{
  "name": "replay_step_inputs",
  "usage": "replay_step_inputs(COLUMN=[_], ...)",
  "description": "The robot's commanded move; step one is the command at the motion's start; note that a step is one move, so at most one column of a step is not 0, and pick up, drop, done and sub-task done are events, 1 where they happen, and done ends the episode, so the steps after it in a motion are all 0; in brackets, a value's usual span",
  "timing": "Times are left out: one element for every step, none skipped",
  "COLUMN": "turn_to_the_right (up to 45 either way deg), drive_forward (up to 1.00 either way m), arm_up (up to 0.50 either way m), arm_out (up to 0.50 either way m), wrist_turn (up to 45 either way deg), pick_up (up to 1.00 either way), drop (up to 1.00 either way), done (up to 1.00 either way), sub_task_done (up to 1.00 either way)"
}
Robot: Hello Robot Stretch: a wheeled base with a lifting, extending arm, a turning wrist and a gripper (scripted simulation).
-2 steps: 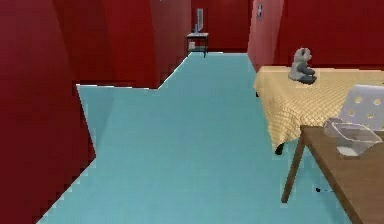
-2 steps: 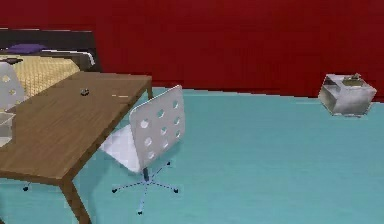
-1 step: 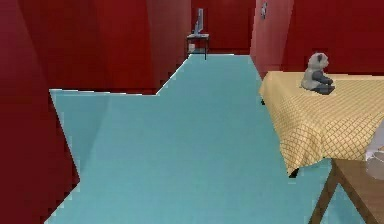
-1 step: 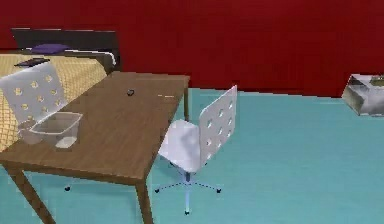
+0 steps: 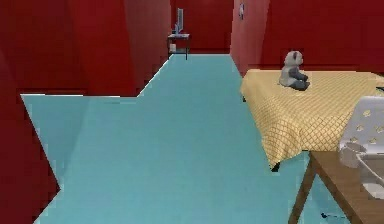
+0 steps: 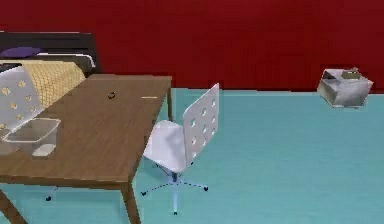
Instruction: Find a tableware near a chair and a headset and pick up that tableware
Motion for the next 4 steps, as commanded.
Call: replay_step_inputs(turn_to_the_right=[0.0,45.0,-33.0,0.0], drive_forward=[0.7,0.0,0.0,0.3], arm_up=[0.0,0.0,0.0,0.0], arm_out=[0.0,0.0,0.0,0.0], wrist_turn=[0.0,0.0,0.0,0.0], pick_up=[0.0,0.0,0.0,0.0], drop=[0.0,0.0,0.0,0.0], done=[0.0,0.0,0.0,0.0], sub_task_done=[0.0,0.0,0.0,0.0])
